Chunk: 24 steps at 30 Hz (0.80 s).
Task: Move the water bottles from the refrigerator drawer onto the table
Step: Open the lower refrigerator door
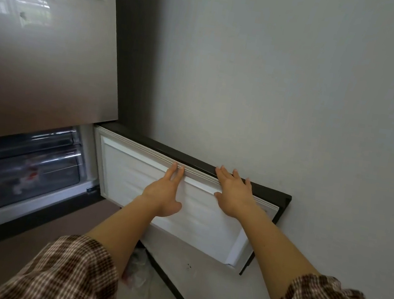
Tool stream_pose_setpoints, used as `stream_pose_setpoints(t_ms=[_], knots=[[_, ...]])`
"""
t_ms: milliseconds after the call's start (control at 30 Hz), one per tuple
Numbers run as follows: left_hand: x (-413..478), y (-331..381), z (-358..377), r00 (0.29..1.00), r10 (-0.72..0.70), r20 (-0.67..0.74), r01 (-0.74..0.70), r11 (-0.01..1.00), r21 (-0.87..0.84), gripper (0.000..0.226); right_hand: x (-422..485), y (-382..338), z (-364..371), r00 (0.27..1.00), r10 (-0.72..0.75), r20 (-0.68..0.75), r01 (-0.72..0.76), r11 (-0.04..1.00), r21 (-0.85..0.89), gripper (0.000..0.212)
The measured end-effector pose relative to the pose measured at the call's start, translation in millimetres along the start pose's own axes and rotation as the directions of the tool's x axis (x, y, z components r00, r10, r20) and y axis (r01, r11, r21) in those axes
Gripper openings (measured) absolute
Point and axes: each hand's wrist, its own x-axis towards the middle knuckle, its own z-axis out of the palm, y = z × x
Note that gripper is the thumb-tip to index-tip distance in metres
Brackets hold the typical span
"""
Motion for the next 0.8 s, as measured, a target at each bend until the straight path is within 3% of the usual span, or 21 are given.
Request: stream_pose_setpoints(t_ms=[233,367,567,700,800], knots=[[7,-2,-3,1.000,0.031,-0.002,-0.031,0.999,0.007,0.089,5,8,3,0.999,-0.002,-0.037,0.005,0.998,0.062,0.069],[3,-21,-5,0.994,0.008,-0.109,-0.018,0.995,-0.095,0.082,6,-10,-4,0.992,-0.028,-0.126,0.045,0.990,0.131,0.063],[-32,-83,-21,0.952,-0.203,-0.229,0.163,0.969,-0.184,0.071,26,-101,-9,0.944,-0.200,-0.264,0.264,0.936,0.235,0.043],[-72,-152,-29,0.883,-0.385,-0.268,0.316,0.911,-0.267,0.062,46,-192,21,0.911,-0.347,-0.221,0.401,0.869,0.288,0.041],[-96,-213,-30,0.801,-0.562,-0.205,0.487,0.811,-0.324,0.063,59,-256,48,0.888,-0.442,-0.131,0.458,0.815,0.356,0.040]])
